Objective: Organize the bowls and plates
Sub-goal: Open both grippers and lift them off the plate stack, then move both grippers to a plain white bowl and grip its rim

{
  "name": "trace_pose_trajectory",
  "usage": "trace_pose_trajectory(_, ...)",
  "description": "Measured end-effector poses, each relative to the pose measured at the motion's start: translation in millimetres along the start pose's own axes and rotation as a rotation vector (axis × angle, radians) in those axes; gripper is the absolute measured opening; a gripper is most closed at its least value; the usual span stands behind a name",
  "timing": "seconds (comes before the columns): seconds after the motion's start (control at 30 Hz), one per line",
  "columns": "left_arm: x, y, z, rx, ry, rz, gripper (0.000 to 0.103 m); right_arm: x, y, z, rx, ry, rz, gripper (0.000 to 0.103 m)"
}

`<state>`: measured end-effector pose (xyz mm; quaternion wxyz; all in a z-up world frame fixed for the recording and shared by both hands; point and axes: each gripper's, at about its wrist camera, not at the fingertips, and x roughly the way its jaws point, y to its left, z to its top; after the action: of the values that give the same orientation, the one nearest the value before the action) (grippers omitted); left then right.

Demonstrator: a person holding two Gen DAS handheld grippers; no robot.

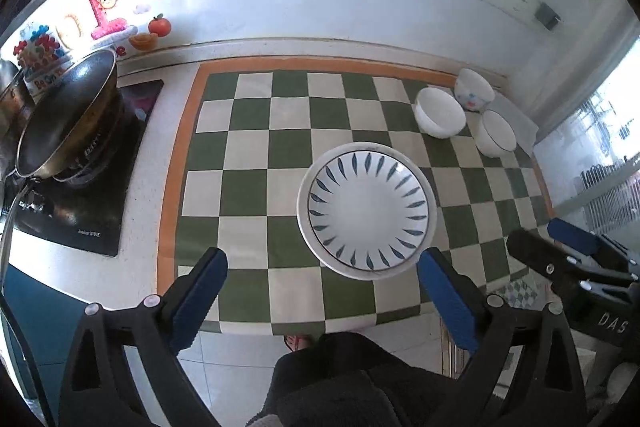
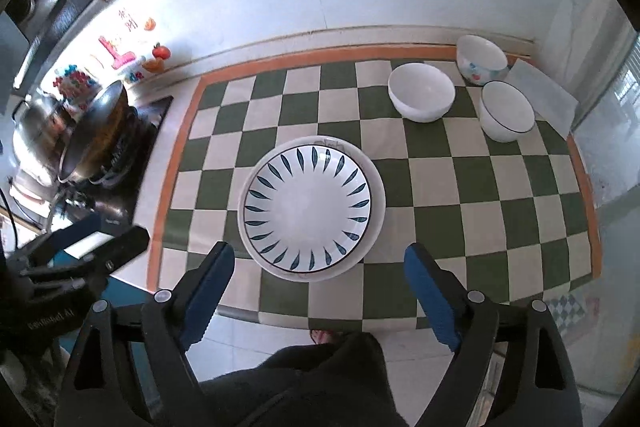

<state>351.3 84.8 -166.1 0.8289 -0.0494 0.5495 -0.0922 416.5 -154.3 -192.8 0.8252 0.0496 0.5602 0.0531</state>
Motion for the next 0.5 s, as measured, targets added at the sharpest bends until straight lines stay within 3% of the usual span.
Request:
trace_pose_trajectory(0.3, -9, -9, -6, -0.015, 0.008, -0.016, 0.098, -26, 1, -10, 0.008, -0.021, -0.006, 0.091)
trace_pose_trajectory(0.5, -1, -20, 13, -0.05, -0.048, 0.009, 0.098, -20, -28, 1, 0.064, -0.027, 0.076, 0.091)
